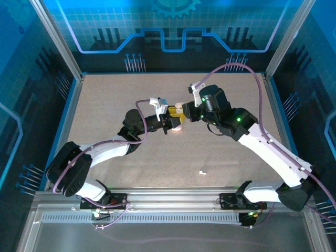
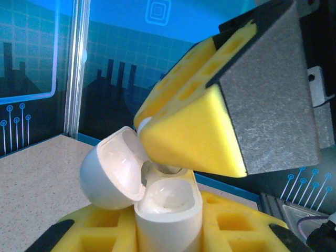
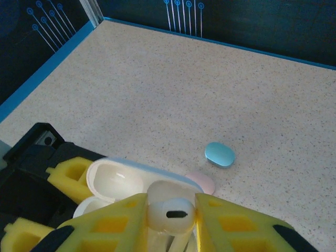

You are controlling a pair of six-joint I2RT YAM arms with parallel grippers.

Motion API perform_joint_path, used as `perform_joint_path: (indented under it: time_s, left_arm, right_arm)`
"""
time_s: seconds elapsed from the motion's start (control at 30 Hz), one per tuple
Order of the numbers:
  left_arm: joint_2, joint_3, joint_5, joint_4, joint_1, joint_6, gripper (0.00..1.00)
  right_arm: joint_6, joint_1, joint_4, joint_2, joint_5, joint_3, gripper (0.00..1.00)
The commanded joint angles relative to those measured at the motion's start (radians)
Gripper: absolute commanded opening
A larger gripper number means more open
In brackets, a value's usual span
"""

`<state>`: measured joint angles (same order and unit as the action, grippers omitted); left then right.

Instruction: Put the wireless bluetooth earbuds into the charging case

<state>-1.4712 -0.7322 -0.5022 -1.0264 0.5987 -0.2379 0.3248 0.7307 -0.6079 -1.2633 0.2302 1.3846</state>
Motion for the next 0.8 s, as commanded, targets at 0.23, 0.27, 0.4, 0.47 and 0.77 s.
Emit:
perform_joint_path:
  time_s: [0.23, 0.27, 0.4, 0.47, 0.77]
  left_arm:
    - [0.047, -0.028, 0.043, -0.055, 0.004, 0.015, 0.24]
    - [0.046, -0.026, 0.034, -0.066, 0.004, 0.012, 0.24]
    - [0.048, -0.024, 0.012, -0.078, 0.004, 0.016, 0.24]
    - [0.051, -0.022, 0.001, -0.079, 0.004, 0.024, 0.24]
    - [0.058, -0.017, -0.016, -0.055, 0.005, 0.063, 0.24]
  right_arm:
    - [-0.035, 0.012, -0.026, 0.044, -0.122, -0.025, 0.31]
    - [-0.033, 0.01, -0.03, 0.04, -0.123, -0.022, 0.32]
    - [-0.007, -0.005, -0.03, 0.039, -0.133, -0.015, 0.35]
    - [0.012, -0.019, -0.031, 0.038, -0.159, -0.005, 0.4]
    - [0.129, -0.123, 0.016, 0.08, -0.358, 0.008, 0.69]
